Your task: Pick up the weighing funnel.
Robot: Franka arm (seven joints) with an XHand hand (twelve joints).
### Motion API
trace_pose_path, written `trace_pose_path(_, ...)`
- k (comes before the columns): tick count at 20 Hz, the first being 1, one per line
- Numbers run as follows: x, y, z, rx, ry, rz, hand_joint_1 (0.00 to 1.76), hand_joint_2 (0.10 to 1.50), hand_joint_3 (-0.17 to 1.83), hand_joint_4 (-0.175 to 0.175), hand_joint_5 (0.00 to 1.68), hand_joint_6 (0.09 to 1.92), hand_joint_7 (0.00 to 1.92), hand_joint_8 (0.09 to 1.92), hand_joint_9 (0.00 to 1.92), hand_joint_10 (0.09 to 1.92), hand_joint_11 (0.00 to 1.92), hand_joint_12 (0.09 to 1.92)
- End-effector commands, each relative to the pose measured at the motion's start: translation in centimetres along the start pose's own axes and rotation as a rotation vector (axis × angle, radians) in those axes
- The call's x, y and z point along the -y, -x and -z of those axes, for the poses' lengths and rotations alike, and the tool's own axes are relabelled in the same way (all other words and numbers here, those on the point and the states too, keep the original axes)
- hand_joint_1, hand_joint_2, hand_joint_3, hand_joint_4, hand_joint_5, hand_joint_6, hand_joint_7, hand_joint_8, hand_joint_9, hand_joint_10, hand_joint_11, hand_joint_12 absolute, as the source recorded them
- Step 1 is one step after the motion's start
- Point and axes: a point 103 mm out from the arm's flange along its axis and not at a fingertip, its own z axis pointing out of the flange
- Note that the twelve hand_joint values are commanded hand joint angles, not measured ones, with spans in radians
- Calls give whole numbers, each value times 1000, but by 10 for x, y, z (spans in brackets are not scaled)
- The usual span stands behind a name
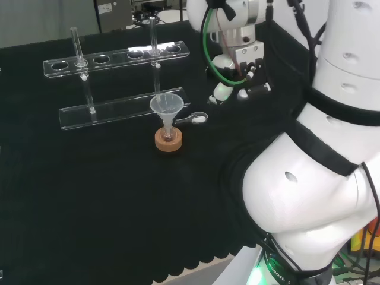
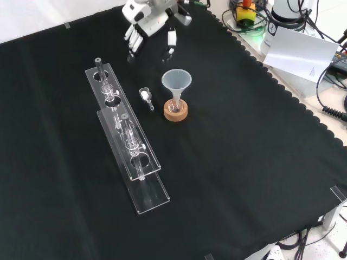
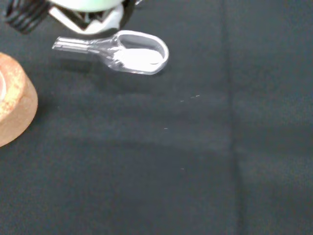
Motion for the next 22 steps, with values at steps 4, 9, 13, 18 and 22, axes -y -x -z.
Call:
trace_pose_path(4,-48,-23,-24,-12,20,78,881,605,677,-59,522,87,464,707,617,603,406,1302)
trace_pose_path(9,-55,-25,-31,-5,29,89,881,603,681,-59,532,91,467,704,623,595,409,1299)
trace_pose_path(13,-57,-26,-40,-15,8,95,882,602,682,-60,545,98,471,704,626,593,410,1299)
trace_pose_path(18,-59,-28,-52,-25,-14,98,881,601,683,-60,550,103,474,705,631,592,413,1298)
trace_pose_path(22,-60,-27,-58,-42,-11,93,880,600,684,-60,549,107,475,705,634,589,414,1297)
